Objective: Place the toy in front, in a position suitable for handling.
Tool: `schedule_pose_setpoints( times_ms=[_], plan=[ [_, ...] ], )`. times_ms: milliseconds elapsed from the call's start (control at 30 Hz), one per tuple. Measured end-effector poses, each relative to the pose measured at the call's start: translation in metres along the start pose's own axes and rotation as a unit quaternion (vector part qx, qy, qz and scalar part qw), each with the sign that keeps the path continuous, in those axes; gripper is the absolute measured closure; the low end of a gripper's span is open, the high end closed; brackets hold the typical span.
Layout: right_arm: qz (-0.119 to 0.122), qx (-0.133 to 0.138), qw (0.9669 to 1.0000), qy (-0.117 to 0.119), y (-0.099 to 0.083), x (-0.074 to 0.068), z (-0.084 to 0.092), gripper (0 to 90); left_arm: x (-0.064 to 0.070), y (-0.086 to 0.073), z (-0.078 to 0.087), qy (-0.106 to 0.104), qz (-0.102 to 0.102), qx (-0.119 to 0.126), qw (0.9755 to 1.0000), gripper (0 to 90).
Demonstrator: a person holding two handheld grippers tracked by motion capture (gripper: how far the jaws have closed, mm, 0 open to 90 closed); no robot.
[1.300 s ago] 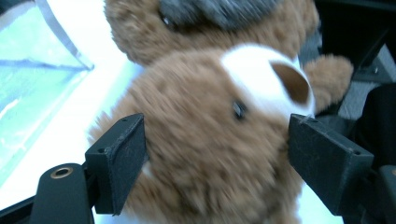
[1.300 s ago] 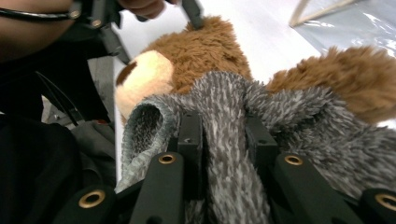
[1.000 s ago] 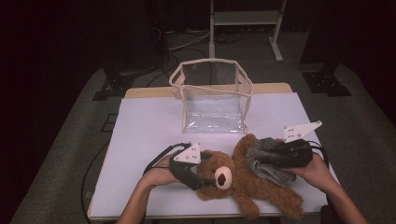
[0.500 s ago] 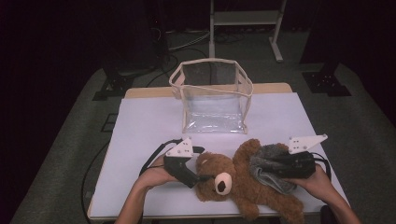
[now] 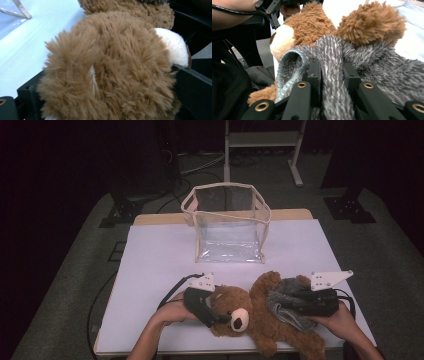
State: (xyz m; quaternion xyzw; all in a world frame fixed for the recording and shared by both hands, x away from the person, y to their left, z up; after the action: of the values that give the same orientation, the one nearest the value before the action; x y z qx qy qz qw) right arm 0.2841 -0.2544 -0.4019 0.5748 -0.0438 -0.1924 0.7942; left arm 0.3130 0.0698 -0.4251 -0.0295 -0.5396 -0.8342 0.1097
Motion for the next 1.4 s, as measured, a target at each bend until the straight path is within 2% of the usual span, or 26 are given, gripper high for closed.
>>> schedule_pose_setpoints(
  times_ms=[100,233,367,400,467,500,533,567,633,667,700,733,867,900,933,967,1000,1033,1133,1167,1200,1233,1267,1333,1367,1400],
  plan=[
    [-0.001,0.001,1.0000,-0.001,-0.001,0.000,0.000,72.4,0.001,0.000,-0.003,0.000,0.006,0.000,1.0000,0.0],
    [0.003,-0.002,1.0000,-0.004,-0.001,-0.001,-0.001,72.5,-0.001,0.000,-0.009,-0.018,0.010,-0.001,0.9998,0.0],
    [-0.001,0.000,1.0000,-0.005,-0.002,0.000,-0.001,72.5,-0.001,0.002,-0.015,-0.026,0.006,-0.007,0.9996,0.0],
    [-0.002,0.001,1.0000,-0.004,-0.003,0.001,-0.001,72.4,-0.001,0.004,-0.015,-0.026,0.004,-0.009,0.9996,1.5],
    [-0.002,0.002,1.0000,-0.006,-0.003,0.001,-0.001,72.5,-0.001,0.006,-0.014,-0.024,-0.001,-0.014,0.9996,12.5],
    [-0.003,0.004,0.9999,-0.009,-0.003,0.002,-0.001,72.4,-0.001,0.009,-0.013,-0.020,-0.006,-0.017,0.9996,12.5],
    [-0.008,0.010,0.9998,-0.017,-0.002,0.004,0.000,72.4,-0.002,0.014,-0.010,-0.009,-0.025,-0.023,0.9994,22.0],
    [-0.010,0.011,0.9997,-0.020,-0.001,0.005,0.000,72.4,-0.002,0.014,-0.010,-0.009,-0.025,-0.023,0.9994,23.8],
    [-0.018,0.017,0.9994,-0.026,0.001,0.009,0.000,72.4,-0.008,0.024,-0.004,0.015,-0.046,-0.024,0.9985,28.5],
    [-0.018,0.017,0.9994,-0.026,0.001,0.009,0.000,72.4,-0.008,0.024,-0.004,0.015,-0.046,-0.024,0.9985,30.0],
    [-0.022,0.018,0.9991,-0.030,0.006,0.015,0.000,72.4,-0.014,0.031,-0.001,0.026,-0.057,-0.029,0.9976,31.3],
    [-0.022,0.018,0.9991,-0.030,0.006,0.015,0.000,72.4,-0.014,0.031,-0.001,0.026,-0.057,-0.029,0.9976,31.9],
    [-0.022,0.016,0.9992,-0.028,0.018,0.028,-0.008,72.4,-0.026,0.042,0.005,0.047,-0.080,-0.041,0.9949,32.3],
    [-0.017,0.011,0.9994,-0.028,0.024,0.033,-0.015,72.4,-0.033,0.047,0.010,0.056,-0.086,-0.046,0.9936,32.6],
    [-0.016,0.008,0.9995,-0.027,0.027,0.035,-0.017,72.4,-0.033,0.047,0.010,0.056,-0.086,-0.046,0.9936,32.6],
    [-0.011,0.006,0.9996,-0.026,0.031,0.038,-0.022,72.4,-0.039,0.050,0.016,0.067,-0.094,-0.050,0.9920,32.6],
    [-0.009,0.003,0.9997,-0.025,0.035,0.041,-0.026,72.4,-0.039,0.050,0.016,0.067,-0.094,-0.050,0.9920,32.6],
    [-0.007,0.001,0.9997,-0.023,0.040,0.044,-0.031,72.4,-0.045,0.053,0.024,0.079,-0.098,-0.051,0.9907,32.6],
    [0.000,-0.007,0.9997,-0.022,0.048,0.050,-0.042,72.4,-0.050,0.054,0.034,0.090,-0.101,-0.052,0.9895,32.5],
    [0.000,-0.011,0.9997,-0.020,0.052,0.053,-0.047,72.4,-0.052,0.054,0.039,0.094,-0.098,-0.049,0.9895,32.5],
    [0.000,-0.016,0.9998,-0.012,0.056,0.058,-0.058,72.3,-0.053,0.050,0.047,0.094,-0.087,-0.042,0.9908,31.7],
    [0.000,-0.016,0.9998,-0.012,0.056,0.058,-0.058,72.3,-0.053,0.050,0.047,0.094,-0.087,-0.042,0.9908,31.0],
    [-0.007,-0.024,0.9997,0.007,0.056,0.060,-0.067,72.3,-0.051,0.041,0.050,0.089,-0.079,-0.048,0.9918,28.5],
    [-0.011,-0.029,0.9994,0.016,0.054,0.059,-0.070,72.3,-0.049,0.036,0.050,0.091,-0.072,-0.052,0.9918,27.0],
    [-0.011,-0.035,0.9987,0.035,0.049,0.052,-0.078,72.5,-0.046,0.024,0.052,0.089,-0.060,-0.051,0.9929,21.8],
    [-0.005,-0.036,0.9985,0.042,0.046,0.047,-0.080,72.6,-0.045,0.020,0.055,0.086,-0.055,-0.042,0.9938,19.6]
  ],
)
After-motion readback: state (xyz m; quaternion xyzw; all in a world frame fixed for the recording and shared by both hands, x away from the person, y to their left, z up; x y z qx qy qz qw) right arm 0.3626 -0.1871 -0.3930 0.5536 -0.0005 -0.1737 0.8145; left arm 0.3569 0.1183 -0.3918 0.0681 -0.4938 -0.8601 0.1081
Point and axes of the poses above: each handheld gripper's, and its own axes: z roughly backward along the jaws, y roughly out of its top, x roughly to its right, the point moved 2 cm from there along -z, roughly forward along the jaws, and after that the axes turned 9 degrees about x, right-handed, at the moved point
